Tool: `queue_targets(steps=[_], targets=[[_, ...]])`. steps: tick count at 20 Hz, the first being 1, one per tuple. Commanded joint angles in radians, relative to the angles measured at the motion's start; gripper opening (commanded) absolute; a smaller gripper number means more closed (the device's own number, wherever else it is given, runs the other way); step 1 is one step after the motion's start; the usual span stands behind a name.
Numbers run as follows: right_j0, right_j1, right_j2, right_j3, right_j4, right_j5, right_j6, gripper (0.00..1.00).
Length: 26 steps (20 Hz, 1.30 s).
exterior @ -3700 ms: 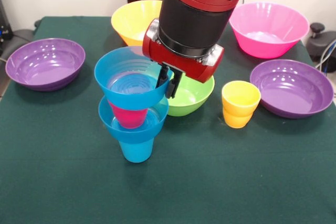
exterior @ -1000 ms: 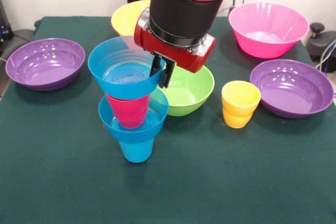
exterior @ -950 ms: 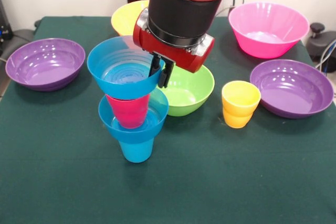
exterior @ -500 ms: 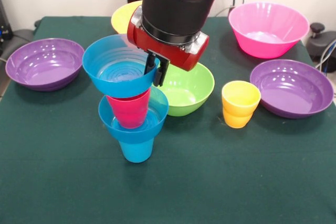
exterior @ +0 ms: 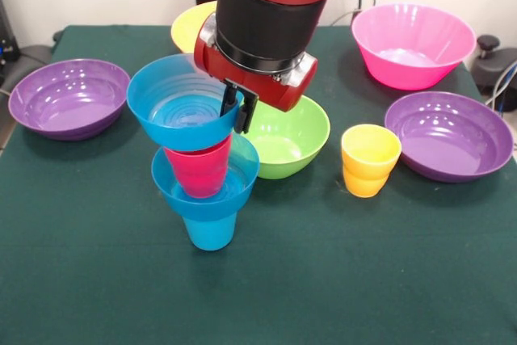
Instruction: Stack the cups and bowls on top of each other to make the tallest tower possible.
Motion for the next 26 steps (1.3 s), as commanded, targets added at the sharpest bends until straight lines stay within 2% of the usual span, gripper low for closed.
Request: queue_targets(steps=[1, 14, 19, 26], targets=[[-0.001, 0.057, 0.074, 0.019, -0.014, -0.020, 0.065, 0.00], [-0.002, 0.091, 0.074, -0.064, -0.008, 0.022, 0.064, 0.00], [-0.002, 0.074, 0.074, -0.034, -0.008, 0.006, 0.057, 0.00], [-0.003, 0.069, 0.074, -0.041, -0.003, 0.047, 0.049, 0.00]])
